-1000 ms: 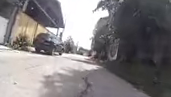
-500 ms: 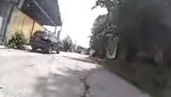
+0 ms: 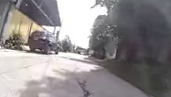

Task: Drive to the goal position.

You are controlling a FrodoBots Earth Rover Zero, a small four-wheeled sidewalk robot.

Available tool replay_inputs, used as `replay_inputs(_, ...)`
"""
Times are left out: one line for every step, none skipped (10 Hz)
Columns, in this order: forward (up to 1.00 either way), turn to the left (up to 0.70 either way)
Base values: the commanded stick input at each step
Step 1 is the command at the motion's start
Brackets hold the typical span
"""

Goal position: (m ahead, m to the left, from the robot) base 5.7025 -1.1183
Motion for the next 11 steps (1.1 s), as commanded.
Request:
replay_inputs(0.5, 0.0)
replay_inputs(0.5, 0.0)
replay_inputs(0.5, 0.0)
replay_inputs(0.5, 0.0)
replay_inputs(0.5, 0.0)
replay_inputs(0.5, 0.0)
replay_inputs(0.5, 0.0)
replay_inputs(0.5, 0.0)
replay_inputs(0.5, 0.0)
replay_inputs(0.5, 0.0)
replay_inputs(0.5, 0.0)
